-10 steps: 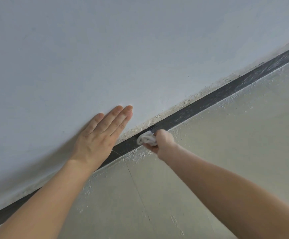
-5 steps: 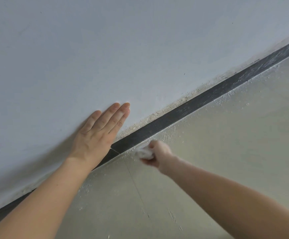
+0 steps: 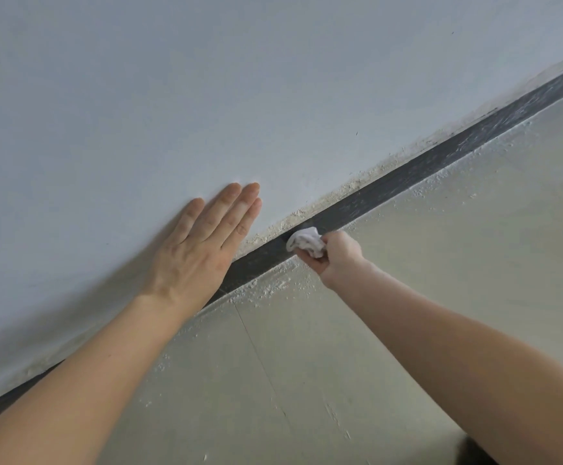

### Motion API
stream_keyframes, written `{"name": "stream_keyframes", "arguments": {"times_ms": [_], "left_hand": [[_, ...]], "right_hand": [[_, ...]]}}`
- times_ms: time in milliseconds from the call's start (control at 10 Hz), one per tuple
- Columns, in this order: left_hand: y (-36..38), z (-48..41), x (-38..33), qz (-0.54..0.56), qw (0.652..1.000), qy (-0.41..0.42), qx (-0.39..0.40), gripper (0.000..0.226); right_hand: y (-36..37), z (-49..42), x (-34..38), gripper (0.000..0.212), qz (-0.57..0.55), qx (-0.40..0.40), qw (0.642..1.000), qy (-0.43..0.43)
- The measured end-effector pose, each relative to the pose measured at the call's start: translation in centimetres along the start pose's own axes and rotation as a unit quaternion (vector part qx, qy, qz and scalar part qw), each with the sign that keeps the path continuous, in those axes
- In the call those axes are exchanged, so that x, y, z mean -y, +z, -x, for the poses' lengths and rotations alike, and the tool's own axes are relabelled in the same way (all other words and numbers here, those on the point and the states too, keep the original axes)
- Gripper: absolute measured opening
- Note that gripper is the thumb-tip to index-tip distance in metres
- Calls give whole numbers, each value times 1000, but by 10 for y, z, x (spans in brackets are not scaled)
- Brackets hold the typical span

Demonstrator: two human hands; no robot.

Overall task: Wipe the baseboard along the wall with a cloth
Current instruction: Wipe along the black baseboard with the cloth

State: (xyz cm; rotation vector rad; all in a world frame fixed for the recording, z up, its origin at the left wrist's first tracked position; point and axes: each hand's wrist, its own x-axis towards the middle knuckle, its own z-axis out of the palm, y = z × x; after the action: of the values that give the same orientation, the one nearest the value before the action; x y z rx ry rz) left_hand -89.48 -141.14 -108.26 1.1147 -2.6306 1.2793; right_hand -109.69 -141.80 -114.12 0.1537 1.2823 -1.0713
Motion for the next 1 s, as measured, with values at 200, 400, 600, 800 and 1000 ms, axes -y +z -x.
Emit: {"name": "stream_keyframes", "arguments": {"times_ms": [200, 400, 600, 800, 1000], "left_hand": [[3, -42, -26, 26, 996, 33, -78, 58], [5, -89, -49, 6, 995, 28, -95, 56], [18, -91, -57, -42, 998, 3, -56, 58], [25, -91, -56, -89, 995, 15, -42, 67], [25, -90, -56, -115, 993, 24, 2, 81]], "right_hand": [[-37, -8, 41, 30, -1, -129, 990, -51], [-18, -3, 15, 20, 167, -30, 985, 39], [-14, -20, 32, 23, 122, -6, 992, 33], [-52, -58, 91, 38, 140, -65, 987, -53], [-90, -59, 136, 33, -19, -145, 982, -119]]}}
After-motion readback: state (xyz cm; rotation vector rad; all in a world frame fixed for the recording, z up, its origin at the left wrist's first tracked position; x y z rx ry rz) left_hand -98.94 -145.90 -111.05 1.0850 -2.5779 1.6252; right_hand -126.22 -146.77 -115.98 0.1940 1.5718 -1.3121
